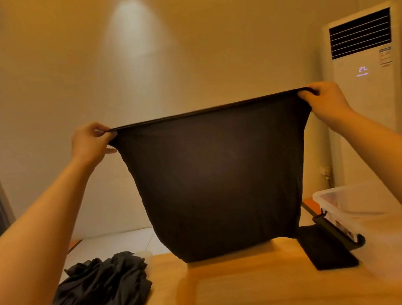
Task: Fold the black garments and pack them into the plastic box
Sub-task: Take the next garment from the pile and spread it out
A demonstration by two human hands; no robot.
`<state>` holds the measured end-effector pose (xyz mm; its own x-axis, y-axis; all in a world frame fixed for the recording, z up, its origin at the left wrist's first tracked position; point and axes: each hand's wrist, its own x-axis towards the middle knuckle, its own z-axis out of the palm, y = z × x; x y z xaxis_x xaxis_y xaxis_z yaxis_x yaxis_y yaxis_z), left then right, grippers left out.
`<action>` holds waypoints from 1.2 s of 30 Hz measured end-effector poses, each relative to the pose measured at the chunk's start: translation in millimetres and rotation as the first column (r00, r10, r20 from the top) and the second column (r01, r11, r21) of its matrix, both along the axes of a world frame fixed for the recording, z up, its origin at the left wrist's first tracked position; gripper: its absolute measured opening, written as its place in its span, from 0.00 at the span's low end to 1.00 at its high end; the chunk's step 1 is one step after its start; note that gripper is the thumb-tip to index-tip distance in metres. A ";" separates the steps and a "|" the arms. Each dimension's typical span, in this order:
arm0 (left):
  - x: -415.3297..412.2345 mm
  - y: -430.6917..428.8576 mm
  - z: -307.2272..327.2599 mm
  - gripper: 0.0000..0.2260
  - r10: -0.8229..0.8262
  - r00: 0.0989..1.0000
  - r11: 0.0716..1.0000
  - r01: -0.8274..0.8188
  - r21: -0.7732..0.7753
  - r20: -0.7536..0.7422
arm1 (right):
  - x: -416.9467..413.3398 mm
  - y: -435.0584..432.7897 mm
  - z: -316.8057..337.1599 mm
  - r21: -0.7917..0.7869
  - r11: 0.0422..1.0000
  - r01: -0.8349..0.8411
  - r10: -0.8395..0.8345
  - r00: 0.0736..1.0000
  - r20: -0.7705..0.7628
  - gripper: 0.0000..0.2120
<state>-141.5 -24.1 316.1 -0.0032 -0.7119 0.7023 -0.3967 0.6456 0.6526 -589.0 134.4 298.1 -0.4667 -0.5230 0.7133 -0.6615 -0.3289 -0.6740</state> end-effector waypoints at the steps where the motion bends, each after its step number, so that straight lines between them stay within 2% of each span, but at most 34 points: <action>1: 1.5 3.6 -4.4 0.04 -0.053 0.998 0.995 0.055 0.084 -0.026 | 1.5 2.4 -3.3 0.026 0.999 -0.043 0.042 0.998 0.054 0.10; 3: 5.9 17.1 -17.0 0.04 -0.189 0.979 0.948 0.201 0.248 -0.072 | 10.1 13.5 -13.7 0.087 0.981 -0.176 0.161 0.974 0.158 0.08; 5: 14.5 36.9 -42.5 0.03 -0.325 0.944 0.861 0.322 0.394 -0.061 | 23.2 31.2 -37.6 0.191 0.916 -0.353 0.306 0.922 0.236 0.07; 9: 33.8 75.5 -142.7 0.24 -0.526 0.850 0.632 0.412 0.656 -0.027 | 45.4 67.6 -133.9 0.489 0.646 -0.586 0.456 0.810 0.368 0.10; 10: 35.3 84.8 -169.4 0.27 -0.568 0.822 0.582 0.427 0.692 -0.030 | 49.6 74.9 -160.1 0.519 0.593 -0.616 0.450 0.788 0.421 0.14; 12: 36.1 102.1 -213.7 0.31 -0.596 0.802 0.549 0.437 0.713 -0.033 | 52.9 86.8 -207.2 0.502 0.538 -0.677 0.424 0.732 0.533 0.24; 13: 35.7 110.9 -230.7 0.30 -0.591 0.805 0.545 0.449 0.708 -0.056 | 54.5 92.9 -225.6 0.467 0.523 -0.713 0.417 0.692 0.590 0.26; 16: 34.2 136.3 -271.6 0.21 -0.551 0.797 0.508 0.554 0.660 -0.246 | 65.2 117.2 -258.9 0.326 0.526 -0.786 0.386 0.562 0.732 0.10; 18: 36.1 153.2 -295.9 0.11 -0.495 0.769 0.471 0.628 0.620 -0.403 | 71.7 137.0 -270.8 0.297 0.572 -0.764 0.339 0.551 0.763 0.09; 19: 38.9 161.2 -307.0 0.07 -0.474 0.766 0.477 0.637 0.605 -0.434 | 74.7 147.1 -275.7 0.319 0.590 -0.742 0.304 0.571 0.763 0.09; 21: 45.7 178.4 -324.8 0.03 -0.423 0.817 0.556 0.575 0.600 -0.391 | 79.4 167.3 -285.2 0.407 0.596 -0.693 0.220 0.628 0.747 0.11; 23: 53.1 194.2 -338.8 0.06 -0.382 0.862 0.601 0.506 0.619 -0.333 | 80.9 186.8 -291.8 0.476 0.585 -0.657 0.165 0.670 0.723 0.13; 24: 55.3 202.2 -342.9 0.07 -0.380 0.874 0.602 0.482 0.637 -0.303 | 80.5 194.9 -294.1 0.488 0.568 -0.663 0.171 0.674 0.718 0.17; 26: 57.8 212.5 -348.0 0.09 -0.369 0.897 0.608 0.431 0.666 -0.244 | 82.0 207.3 -293.6 0.517 0.529 -0.673 0.168 0.680 0.713 0.38; 27: 58.4 214.2 -348.4 0.09 -0.357 0.909 0.615 0.403 0.678 -0.216 | 81.9 210.2 -291.9 0.529 0.525 -0.667 0.151 0.685 0.713 0.45; 28: 58.6 214.3 -346.4 0.09 -0.344 0.917 0.621 0.384 0.683 -0.202 | 81.5 209.8 -290.4 0.528 0.527 -0.666 0.158 0.687 0.709 0.46; 31: 55.4 210.0 -335.8 0.08 -0.316 0.932 0.628 0.347 0.696 -0.179 | 84.4 201.8 -279.6 0.517 0.540 -0.664 0.159 0.683 0.713 0.27; 34: 47.0 205.3 -328.0 0.07 -0.337 0.926 0.617 0.356 0.702 -0.173 | 81.6 192.8 -276.8 0.537 0.525 -0.661 0.137 0.688 0.713 0.16; 36: 42.2 200.4 -326.8 0.08 -0.362 0.922 0.632 0.352 0.691 -0.139 | 80.3 188.7 -277.1 0.561 0.508 -0.653 0.146 0.708 0.691 0.13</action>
<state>-99.3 176.3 -10.7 -0.3675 -0.9300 0.0073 -0.2443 0.1041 0.9641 -508.6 323.1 21.0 -0.1804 -0.9394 -0.2916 -0.0721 0.3083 -0.9485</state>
